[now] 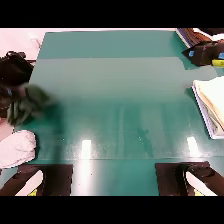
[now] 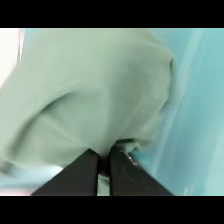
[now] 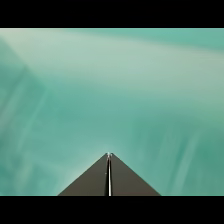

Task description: Fold the shirts.

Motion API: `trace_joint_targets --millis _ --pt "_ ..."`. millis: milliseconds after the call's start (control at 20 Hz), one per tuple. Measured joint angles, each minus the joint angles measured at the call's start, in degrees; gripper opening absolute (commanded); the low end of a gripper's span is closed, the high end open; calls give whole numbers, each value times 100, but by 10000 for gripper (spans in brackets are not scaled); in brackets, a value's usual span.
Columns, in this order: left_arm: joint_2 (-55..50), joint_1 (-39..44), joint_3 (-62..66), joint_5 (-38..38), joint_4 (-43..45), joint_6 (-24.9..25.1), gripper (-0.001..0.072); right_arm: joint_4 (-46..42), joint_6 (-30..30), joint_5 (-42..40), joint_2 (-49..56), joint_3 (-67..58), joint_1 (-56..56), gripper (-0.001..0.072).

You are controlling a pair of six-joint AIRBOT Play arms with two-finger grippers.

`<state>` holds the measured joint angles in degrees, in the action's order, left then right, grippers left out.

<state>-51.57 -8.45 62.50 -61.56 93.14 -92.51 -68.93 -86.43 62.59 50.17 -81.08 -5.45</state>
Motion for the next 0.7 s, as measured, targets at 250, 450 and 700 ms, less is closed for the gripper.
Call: trace_joint_targets --millis 250,450,700 --pt "179 1847 1858 -146 -26 -22 19 17 -2 -256 -79 -398 4 21" --pt "-197 3429 2334 -131 -28 -129 19 24 -2 118 356 -1325 4 21" --pt "-1475 5259 2503 323 -341 9 191 20 -2 619 872 -2358 4 21"
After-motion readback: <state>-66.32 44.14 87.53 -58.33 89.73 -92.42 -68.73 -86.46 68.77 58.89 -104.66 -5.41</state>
